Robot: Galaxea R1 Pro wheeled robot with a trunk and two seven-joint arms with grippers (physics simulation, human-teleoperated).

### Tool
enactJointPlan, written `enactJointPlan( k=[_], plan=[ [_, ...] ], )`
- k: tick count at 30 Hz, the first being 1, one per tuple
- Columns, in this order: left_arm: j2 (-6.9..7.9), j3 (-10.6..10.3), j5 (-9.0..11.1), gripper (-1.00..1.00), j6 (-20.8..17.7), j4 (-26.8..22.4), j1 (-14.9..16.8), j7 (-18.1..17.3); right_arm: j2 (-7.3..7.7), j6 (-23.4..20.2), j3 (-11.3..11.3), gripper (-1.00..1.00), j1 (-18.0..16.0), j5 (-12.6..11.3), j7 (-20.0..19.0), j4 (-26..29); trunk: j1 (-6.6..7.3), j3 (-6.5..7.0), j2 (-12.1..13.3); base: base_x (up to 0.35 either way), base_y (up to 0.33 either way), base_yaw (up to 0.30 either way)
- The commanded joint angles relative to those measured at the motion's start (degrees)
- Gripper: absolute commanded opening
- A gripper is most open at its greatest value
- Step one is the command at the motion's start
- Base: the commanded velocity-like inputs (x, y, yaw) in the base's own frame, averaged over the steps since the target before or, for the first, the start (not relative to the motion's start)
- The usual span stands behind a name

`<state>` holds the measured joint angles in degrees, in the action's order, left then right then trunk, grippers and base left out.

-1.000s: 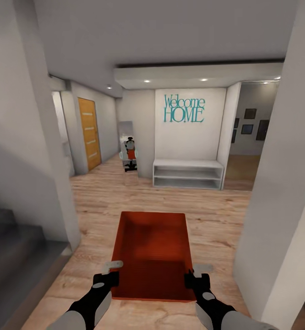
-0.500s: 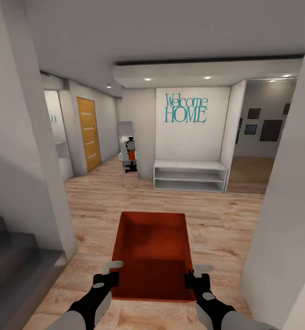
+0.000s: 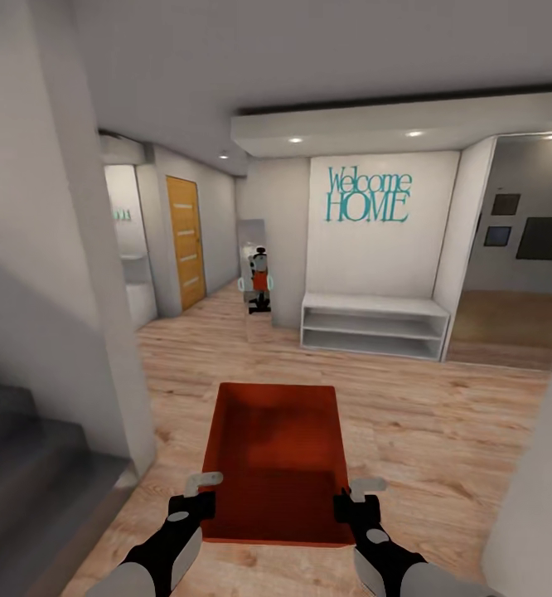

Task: Move the two storage containers from the living room to the garage. In the garage, place one container on the floor and stack the other container on top of it (either order is fine).

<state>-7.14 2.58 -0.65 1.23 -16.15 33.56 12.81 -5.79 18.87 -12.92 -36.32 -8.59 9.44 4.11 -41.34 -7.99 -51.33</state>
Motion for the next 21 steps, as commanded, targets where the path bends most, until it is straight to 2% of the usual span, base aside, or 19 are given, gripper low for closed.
enactJointPlan(
  k=[1,21],
  plan=[
    [0.99,2.43,-1.02,-1.00,2.20,-0.20,0.07,0.68,-0.01,0.03,2.90,-1.00,0.00,-0.29,-0.04,-0.07,-0.04,-0.09,-0.06,0.322,0.000,0.012],
    [0.90,2.43,-1.02,-1.00,2.20,-0.20,0.06,0.71,-0.01,0.03,2.90,-1.00,-0.02,-0.29,-0.04,-0.07,-0.04,-0.09,-0.06,0.322,0.000,0.001]
  ],
)
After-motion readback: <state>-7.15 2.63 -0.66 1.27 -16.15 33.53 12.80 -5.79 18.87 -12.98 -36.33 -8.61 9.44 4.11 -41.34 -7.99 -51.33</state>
